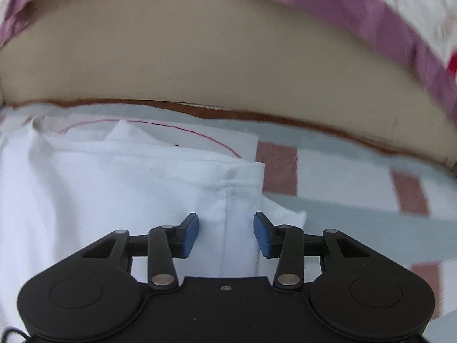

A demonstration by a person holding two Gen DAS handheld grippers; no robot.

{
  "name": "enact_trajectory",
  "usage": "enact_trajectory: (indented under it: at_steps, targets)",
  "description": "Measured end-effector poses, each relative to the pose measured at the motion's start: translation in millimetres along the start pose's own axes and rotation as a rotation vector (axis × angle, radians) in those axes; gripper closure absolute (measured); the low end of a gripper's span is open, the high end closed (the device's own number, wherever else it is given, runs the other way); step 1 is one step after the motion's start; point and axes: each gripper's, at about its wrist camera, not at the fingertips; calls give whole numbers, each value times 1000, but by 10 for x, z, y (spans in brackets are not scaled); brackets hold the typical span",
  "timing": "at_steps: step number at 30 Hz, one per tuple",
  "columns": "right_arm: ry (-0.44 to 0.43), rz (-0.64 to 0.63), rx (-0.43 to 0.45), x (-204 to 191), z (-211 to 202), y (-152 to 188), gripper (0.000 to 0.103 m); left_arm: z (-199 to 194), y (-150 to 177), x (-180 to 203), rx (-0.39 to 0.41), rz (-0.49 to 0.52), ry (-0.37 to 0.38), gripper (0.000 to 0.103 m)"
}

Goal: Fold clothes

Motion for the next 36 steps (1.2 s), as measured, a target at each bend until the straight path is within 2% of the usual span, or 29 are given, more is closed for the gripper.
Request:
enact_trajectory:
  at_steps: [1, 2, 4, 7, 8, 13, 16, 17, 20, 24, 26, 28, 29, 32, 33, 34, 36]
  targets:
    - [-15, 27, 9, 37, 9, 1, 59, 19, 14, -13, -5, -1, 6, 93]
    - [-25, 29, 15, 38, -5, 2, 74, 29, 16, -9, -12, 11, 8, 93]
    - [-35, 4, 27, -5, -55, -4, 95, 18, -13, 12, -21, 51, 15, 93]
    - [7, -121, 88, -175, -252, 39, 97, -66, -111, 60, -12, 126, 38, 93]
    - [7, -113, 98, -176, -294, 27, 97, -110, -144, 73, -1, 139, 53, 93]
    - [-32, 62, 122, 55, -564, -89, 98, -258, -188, 80, 57, 138, 47, 93]
    - [-137, 255, 138, 393, -728, -112, 98, -226, -131, 3, 55, 100, 47, 93]
    - [-137, 304, 135, 503, -735, -104, 99, -202, -104, -44, 39, 71, 55, 93]
    - [-32, 353, 89, 667, -611, -61, 98, -147, -40, -178, 12, -18, 69, 93]
    - [10, 335, 54, 576, -446, -50, 98, -113, -21, -246, 7, -10, -3, 93]
    - [32, 298, 46, 483, -383, -36, 97, -103, -26, -327, 22, -23, 8, 92]
    - [12, 321, 39, 499, -348, -34, 90, -57, -52, -443, 39, -64, 61, 80]
    - [2, 336, 38, 515, -336, -36, 88, -12, -75, -501, 42, -79, 86, 78]
    - [-46, 388, 37, 586, -323, -53, 83, 107, -186, -525, 56, -42, 126, 67]
    - [-68, 407, 38, 618, -324, -65, 82, 146, -225, -521, 62, -24, 138, 57]
    - [-89, 421, 38, 635, -323, -68, 79, 186, -257, -520, 75, -22, 166, 54]
    - [-121, 432, 38, 631, -306, -53, 67, 292, -317, -558, 80, -85, 248, 51]
Point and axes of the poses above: each gripper's, at about its wrist camera, not at the fingertips, and z roughly the way its jaws point, x to its right, y to its underside, and after that the axes turned 12 degrees about z, right-handed
